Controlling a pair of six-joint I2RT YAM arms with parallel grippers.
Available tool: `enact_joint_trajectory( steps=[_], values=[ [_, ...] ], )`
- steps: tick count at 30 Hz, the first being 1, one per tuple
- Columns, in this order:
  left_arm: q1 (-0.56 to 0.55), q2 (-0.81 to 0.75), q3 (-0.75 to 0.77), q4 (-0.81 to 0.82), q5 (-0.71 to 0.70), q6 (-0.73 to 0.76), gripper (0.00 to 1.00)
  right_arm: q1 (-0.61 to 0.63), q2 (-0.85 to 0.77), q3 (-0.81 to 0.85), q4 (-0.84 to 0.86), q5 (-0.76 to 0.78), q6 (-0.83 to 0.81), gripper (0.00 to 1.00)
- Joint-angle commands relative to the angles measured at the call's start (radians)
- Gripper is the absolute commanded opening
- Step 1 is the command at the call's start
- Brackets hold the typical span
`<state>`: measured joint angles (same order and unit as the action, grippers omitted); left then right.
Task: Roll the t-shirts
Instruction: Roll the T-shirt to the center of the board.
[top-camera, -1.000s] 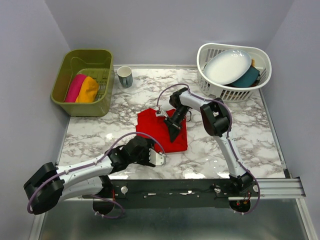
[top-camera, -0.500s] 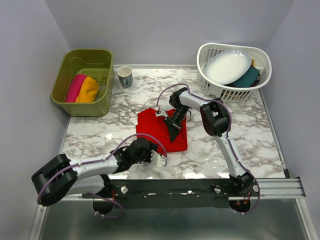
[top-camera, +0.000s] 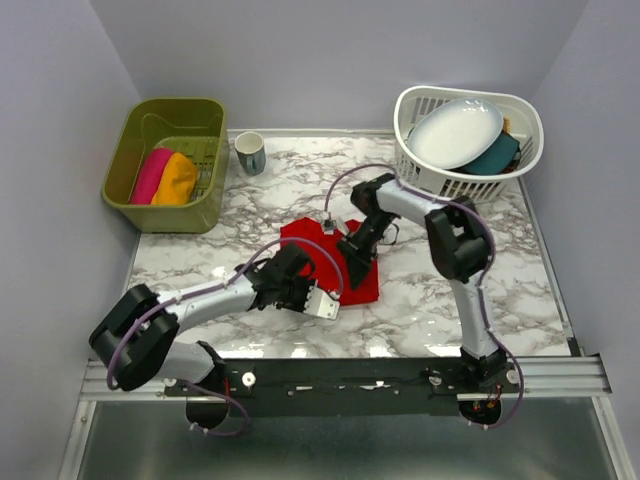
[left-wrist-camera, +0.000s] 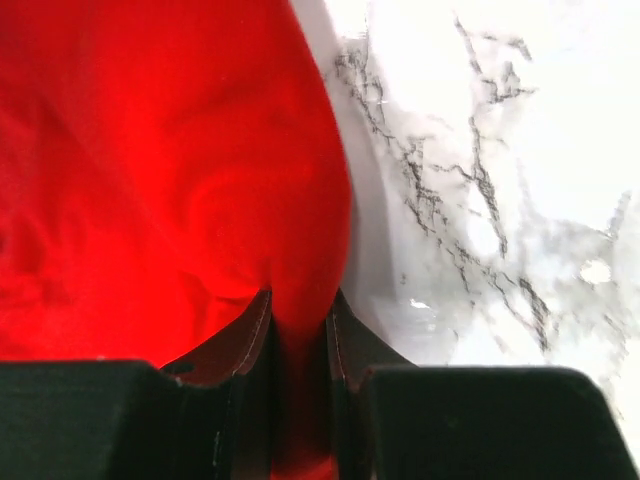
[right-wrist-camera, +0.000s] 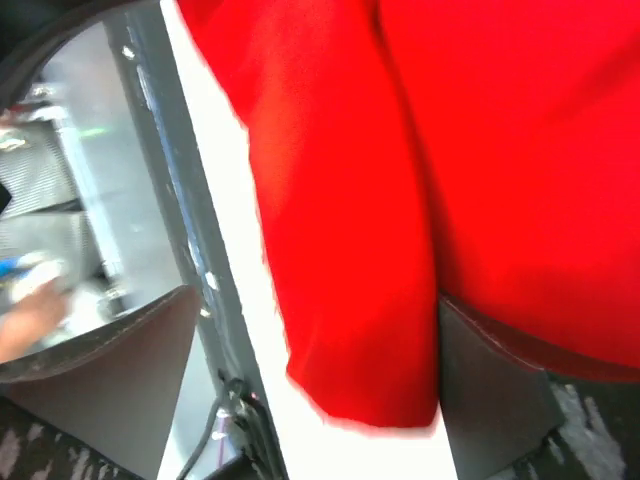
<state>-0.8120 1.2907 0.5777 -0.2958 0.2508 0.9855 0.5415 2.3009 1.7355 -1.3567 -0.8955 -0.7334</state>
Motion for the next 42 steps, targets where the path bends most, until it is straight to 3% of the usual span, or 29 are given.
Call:
enact_joint_trajectory(
  steps=[1,4,9,12,13,19,26,33,36,37,39,40,42],
  values=[
    [0.06,0.146,0.175,-0.42,0.283,0.103,0.08,-0.081,-0.34,-0.186,0.333,0.21,0.081,1.0],
    [0.08,0.212,0.28,-0.535,0.364,0.165,0.06,-0.09,-0.574,-0.307,0.437,0.285,0.088,1.0],
    [0.145,0.321,0.434,-0.706,0.487,0.249,0.06,-0.046,-1.1,-0.816,0.856,0.401,-0.001,1.0],
    [0.2,0.39,0.52,-0.81,0.534,0.292,0.06,0.09,-1.196,-0.979,0.99,0.516,-0.04,1.0],
    [0.218,0.415,0.537,-0.847,0.568,0.3,0.06,0.159,-1.204,-0.996,1.001,0.539,-0.044,1.0],
    [0.263,0.496,0.637,-0.966,0.613,0.363,0.07,0.29,-1.155,-1.079,1.142,0.538,-0.057,1.0],
    [0.269,0.559,0.686,-1.014,0.685,0.378,0.08,0.301,-1.005,-1.074,1.212,0.472,-0.103,1.0],
    [0.312,0.591,0.692,-1.046,0.754,0.392,0.08,0.333,-0.931,-1.044,1.173,0.474,-0.103,0.98],
    [0.327,0.607,0.694,-1.063,0.783,0.409,0.08,0.333,-0.916,-1.039,1.139,0.472,-0.101,0.9],
    [0.332,0.613,0.695,-1.065,0.788,0.407,0.08,0.333,-0.916,-1.038,1.131,0.469,-0.103,0.75],
    [0.338,0.622,0.708,-1.074,0.791,0.412,0.08,0.333,-0.914,-1.035,1.13,0.468,-0.084,0.57],
    [0.344,0.628,0.709,-1.085,0.794,0.416,0.08,0.334,-0.913,-1.028,1.128,0.468,-0.068,0.41],
    [0.349,0.637,0.72,-1.103,0.794,0.427,0.08,0.331,-0.919,-1.027,1.119,0.475,-0.043,0.32]
  ],
)
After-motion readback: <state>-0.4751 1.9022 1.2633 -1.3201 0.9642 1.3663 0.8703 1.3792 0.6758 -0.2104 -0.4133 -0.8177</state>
